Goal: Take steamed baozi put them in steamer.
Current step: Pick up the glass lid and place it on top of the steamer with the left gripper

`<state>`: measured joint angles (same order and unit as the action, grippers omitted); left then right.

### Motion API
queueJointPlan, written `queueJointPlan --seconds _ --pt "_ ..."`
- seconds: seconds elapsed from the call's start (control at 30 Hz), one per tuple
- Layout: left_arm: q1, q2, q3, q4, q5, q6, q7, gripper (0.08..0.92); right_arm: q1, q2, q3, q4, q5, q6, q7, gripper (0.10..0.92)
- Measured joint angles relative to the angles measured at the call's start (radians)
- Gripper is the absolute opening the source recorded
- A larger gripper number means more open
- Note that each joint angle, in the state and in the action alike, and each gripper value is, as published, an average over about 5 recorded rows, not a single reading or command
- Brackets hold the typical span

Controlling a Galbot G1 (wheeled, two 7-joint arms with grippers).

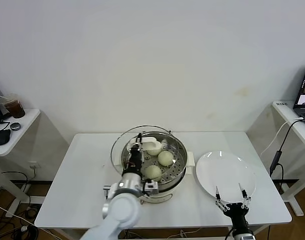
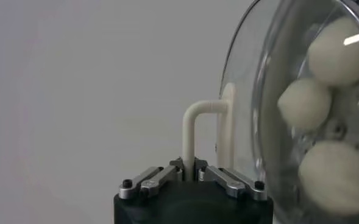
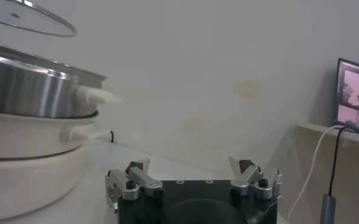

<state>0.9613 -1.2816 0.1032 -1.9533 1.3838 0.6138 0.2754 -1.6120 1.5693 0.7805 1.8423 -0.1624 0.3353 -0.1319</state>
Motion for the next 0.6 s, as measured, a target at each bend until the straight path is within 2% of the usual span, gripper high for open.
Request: queueJointPlan --seconds 0.27,0.6 --pt "-0.017 -0.074 0.026 0.08 0.089 0.002 0.016 0.167 0.002 0.001 -0.006 -0.004 -0.006 0.003 0.0 0.823" --pt "-0.014 -0.113 0.026 0.139 0.132 0.001 0.016 0.167 -0.002 0.001 -0.012 -0.004 -0.011 0.006 0.0 0.823"
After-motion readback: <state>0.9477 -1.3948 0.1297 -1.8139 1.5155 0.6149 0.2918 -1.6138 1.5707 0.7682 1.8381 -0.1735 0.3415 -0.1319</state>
